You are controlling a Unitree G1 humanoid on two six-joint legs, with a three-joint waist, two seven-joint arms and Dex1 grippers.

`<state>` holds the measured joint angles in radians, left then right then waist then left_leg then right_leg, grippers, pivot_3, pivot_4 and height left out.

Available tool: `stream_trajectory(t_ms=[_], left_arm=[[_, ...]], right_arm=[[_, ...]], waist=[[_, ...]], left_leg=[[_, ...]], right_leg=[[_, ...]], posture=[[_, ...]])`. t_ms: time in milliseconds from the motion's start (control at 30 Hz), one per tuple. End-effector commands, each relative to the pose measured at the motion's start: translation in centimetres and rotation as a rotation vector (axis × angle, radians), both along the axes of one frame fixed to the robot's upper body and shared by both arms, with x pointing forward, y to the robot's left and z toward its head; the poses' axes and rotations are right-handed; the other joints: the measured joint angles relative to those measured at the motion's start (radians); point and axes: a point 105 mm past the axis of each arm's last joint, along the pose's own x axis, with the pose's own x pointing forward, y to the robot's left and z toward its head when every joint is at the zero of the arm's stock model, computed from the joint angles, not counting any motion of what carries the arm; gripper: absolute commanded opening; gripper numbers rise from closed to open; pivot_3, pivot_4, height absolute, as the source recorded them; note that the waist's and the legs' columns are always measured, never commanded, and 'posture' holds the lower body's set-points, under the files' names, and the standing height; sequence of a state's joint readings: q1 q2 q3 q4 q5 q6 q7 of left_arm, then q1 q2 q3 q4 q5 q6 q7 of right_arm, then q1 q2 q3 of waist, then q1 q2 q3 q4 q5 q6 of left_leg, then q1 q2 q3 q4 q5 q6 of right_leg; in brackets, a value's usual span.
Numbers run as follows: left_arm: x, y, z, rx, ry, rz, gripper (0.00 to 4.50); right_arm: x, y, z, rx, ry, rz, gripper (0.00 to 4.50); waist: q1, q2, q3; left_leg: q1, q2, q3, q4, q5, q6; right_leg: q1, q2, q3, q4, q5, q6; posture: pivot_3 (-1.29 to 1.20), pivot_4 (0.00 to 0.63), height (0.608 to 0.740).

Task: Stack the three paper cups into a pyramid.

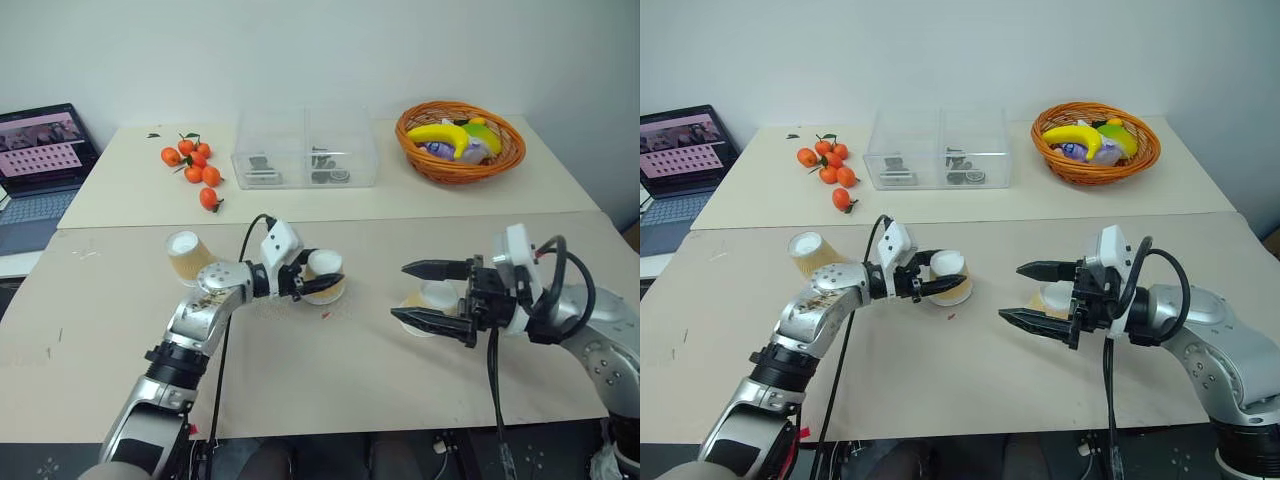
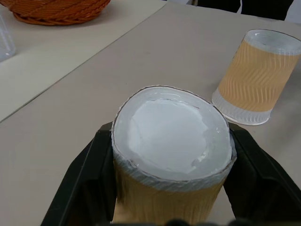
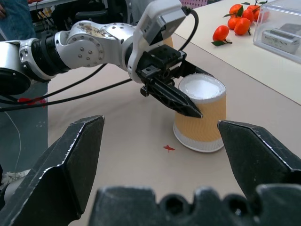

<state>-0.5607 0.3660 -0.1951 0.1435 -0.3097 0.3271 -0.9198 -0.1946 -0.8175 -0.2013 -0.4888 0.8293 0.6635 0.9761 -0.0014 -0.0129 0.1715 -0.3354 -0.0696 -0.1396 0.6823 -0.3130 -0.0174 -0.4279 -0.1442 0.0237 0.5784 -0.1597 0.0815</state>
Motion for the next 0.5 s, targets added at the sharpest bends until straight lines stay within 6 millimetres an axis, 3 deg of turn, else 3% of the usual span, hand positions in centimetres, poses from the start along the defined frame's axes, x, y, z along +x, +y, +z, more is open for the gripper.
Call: stream_trajectory(t_ms=[33,333,400,467,500], left_arm=[[-0.2,-0.6,1.1,0.0,-0.056,-0.048,2.49],[-1.7,-0.7,0.8,-0.015,-0.008,-0.1,2.49],[-2.0,-0.9,0.7,-0.032,0.012,-0.115,3.44],[-2.2,-1.0,0.6,-0.035,0.022,-0.121,3.89],[-2.3,-0.9,0.6,-0.032,0.022,-0.121,4.33]], right_arm=[[-0.5,-0.3,0.9,-0.017,-0.04,-0.003,4.5],[0.0,-1.2,0.9,-0.034,-0.043,-0.034,4.5],[0.0,-1.0,0.9,-0.033,-0.043,-0.028,4.5],[0.1,-0.9,0.8,-0.033,-0.043,-0.026,4.5],[0.1,-0.8,0.8,-0.033,-0.043,-0.025,4.5]], waist=[[0.0,0.0,0.0],[-0.002,0.0,0.0],[-0.001,0.0,0.0],[-0.001,0.0,0.0],[-0.001,0.0,0.0]], left_leg=[[0.0,0.0,0.0,0.0,0.0,0.0],[0.0,0.0,0.0,0.001,0.0,0.0],[0.0,0.0,0.0,0.001,0.0,0.0],[0.0,0.0,0.0,0.001,0.0,0.0],[0.0,0.0,0.0,0.001,0.0,0.0]], right_leg=[[0.0,0.0,0.0,0.0,0.0,0.0],[0.0,0.0,0.0,0.001,0.0,0.0],[0.0,0.0,0.0,0.001,0.0,0.0],[0.0,0.0,0.0,0.001,0.0,0.0],[0.0,0.0,0.0,0.001,0.0,0.0]], posture=[[0.0,0.15,0.738],[0.0,0.15,0.738],[0.0,0.15,0.738],[0.0,0.15,0.738],[0.0,0.15,0.738]])
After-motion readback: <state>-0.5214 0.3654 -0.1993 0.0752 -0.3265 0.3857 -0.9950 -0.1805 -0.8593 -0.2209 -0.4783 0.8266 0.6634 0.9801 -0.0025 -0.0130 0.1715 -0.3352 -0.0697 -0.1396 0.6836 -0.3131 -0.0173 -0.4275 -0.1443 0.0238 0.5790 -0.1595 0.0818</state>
